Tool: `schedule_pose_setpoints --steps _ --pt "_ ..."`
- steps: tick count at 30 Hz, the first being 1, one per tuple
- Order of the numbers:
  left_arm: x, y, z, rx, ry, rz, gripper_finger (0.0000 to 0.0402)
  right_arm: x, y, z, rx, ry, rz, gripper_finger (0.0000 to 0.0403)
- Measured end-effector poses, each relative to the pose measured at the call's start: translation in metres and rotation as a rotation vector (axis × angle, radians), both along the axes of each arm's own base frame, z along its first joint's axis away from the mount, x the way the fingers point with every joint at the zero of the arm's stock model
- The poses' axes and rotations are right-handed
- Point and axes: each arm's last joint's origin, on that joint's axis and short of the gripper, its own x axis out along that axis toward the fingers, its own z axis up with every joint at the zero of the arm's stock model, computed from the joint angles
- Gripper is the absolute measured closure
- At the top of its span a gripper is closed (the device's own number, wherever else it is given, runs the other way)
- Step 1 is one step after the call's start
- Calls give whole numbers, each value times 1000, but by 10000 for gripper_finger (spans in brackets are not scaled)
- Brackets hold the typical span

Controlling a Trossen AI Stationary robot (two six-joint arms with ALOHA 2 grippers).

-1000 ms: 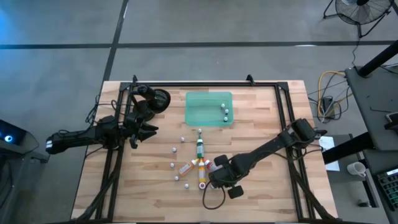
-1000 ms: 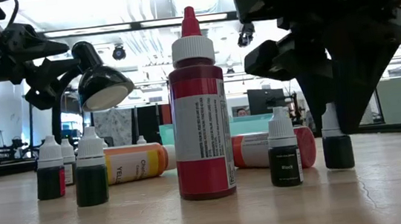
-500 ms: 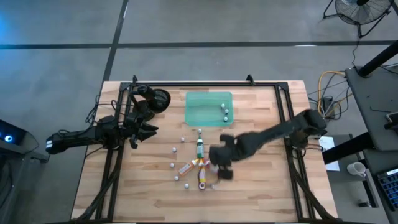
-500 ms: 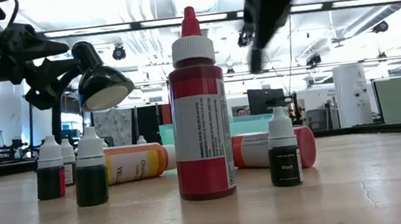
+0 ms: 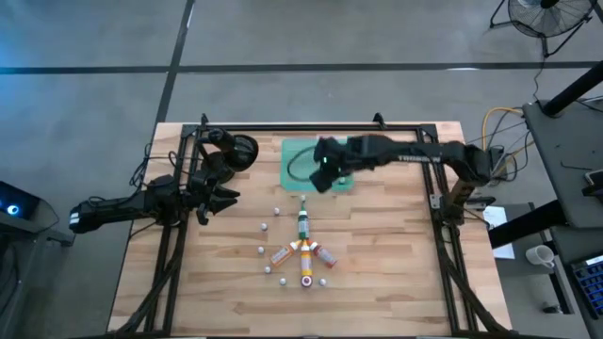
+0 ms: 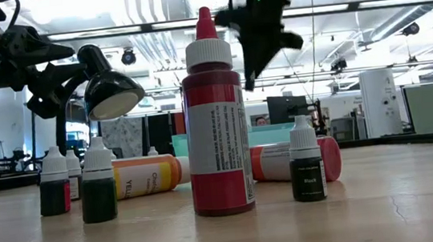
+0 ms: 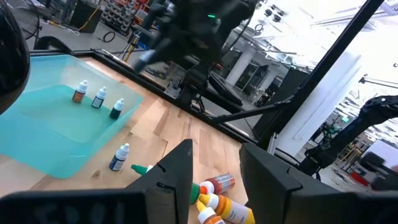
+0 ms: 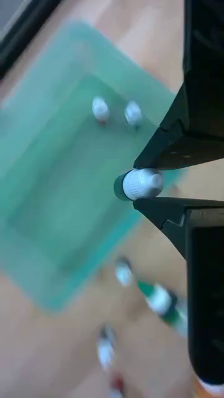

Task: Pick & Place food coloring
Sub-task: Put the bottom right small green food coloring bottle into the bin

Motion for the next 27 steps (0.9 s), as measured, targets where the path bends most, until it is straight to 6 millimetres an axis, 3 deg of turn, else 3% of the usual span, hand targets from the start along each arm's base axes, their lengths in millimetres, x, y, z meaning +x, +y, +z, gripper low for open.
schedule_pose_setpoints --steps 5,10,21,27 --pt "0 0 0 0 0 -1 296 -1 -37 -17 6 68 27 348" --pt "0 0 0 0 0 -1 296 6 -58 -41 -19 178 188 347" --pt "0 0 0 0 0 -1 296 19 -63 -83 3 332 659 347" --pt "0 0 0 0 0 0 296 18 -69 -89 -16 354 749 347"
